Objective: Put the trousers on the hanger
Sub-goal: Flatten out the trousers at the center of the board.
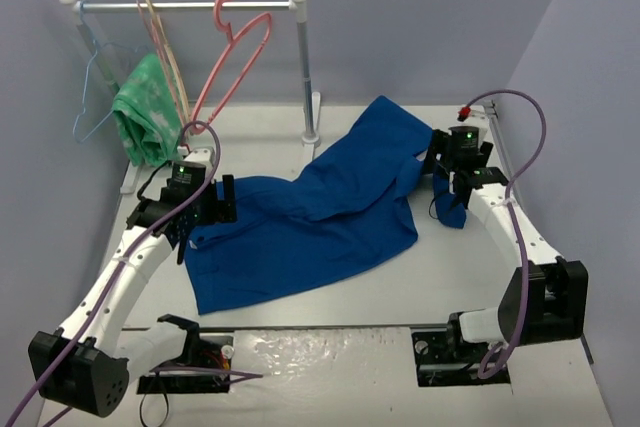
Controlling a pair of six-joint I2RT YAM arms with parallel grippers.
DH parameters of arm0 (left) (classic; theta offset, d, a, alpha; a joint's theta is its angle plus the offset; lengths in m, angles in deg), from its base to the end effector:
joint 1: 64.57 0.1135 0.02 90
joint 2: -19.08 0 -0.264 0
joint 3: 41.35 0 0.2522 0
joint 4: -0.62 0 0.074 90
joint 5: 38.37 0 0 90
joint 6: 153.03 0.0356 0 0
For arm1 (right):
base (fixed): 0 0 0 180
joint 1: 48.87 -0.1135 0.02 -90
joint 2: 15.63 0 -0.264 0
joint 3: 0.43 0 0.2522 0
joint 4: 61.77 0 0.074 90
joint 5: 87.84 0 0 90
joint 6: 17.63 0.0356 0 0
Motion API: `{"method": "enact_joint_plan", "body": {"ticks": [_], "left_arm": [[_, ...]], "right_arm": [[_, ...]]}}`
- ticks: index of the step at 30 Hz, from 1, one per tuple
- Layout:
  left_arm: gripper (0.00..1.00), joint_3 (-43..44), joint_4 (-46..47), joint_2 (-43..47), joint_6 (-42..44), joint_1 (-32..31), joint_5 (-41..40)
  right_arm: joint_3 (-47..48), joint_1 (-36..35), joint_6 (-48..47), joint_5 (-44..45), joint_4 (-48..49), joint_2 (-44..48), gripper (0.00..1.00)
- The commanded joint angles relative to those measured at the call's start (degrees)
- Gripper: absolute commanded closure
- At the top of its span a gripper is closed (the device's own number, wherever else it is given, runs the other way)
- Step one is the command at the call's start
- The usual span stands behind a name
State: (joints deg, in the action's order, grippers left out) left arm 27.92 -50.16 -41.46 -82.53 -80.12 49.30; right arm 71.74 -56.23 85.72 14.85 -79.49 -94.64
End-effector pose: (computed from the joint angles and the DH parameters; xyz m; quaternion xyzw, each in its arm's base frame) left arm 0.2131 -0.0578 0.3083 -0.0397 0.9127 -0.1046 0.3930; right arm 0.3173 0.0331 0.2974 0.1033 0.8319 0.0051 0.5452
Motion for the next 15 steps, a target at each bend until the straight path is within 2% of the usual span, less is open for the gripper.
{"method": "enact_joint_plan", "body": {"ticks": [1,4,8,11,15], "left_arm": [[0.16,1.01,2.00,1.16,0.61,0.67,0.95],[0.16,0.97,2.03,1.21,0.61,0.83,1.63],[0.16,0.91,2.13,1.48,0.52,0.96,1.90],[0.16,0.82,2.13,1.67,0.52,0.96,2.07],[0.16,0.72,2.06,1.86,0.61,0.99,2.07]], "right_arm": [[-10.40,4.50,8.54,-9.90,-1.23,4.56,0.21],[-15.04,5.28,10.56,-12.05,-0.88,5.52,0.18],[-19.72,7.14,15.67,-10.18,1.68,6.44,0.18],[-21.80,10.89,19.63,-10.90,6.68,6.79,0.18],[-22.70,11.72,21.97,-7.98,13.20,3.92,0.16]]}}
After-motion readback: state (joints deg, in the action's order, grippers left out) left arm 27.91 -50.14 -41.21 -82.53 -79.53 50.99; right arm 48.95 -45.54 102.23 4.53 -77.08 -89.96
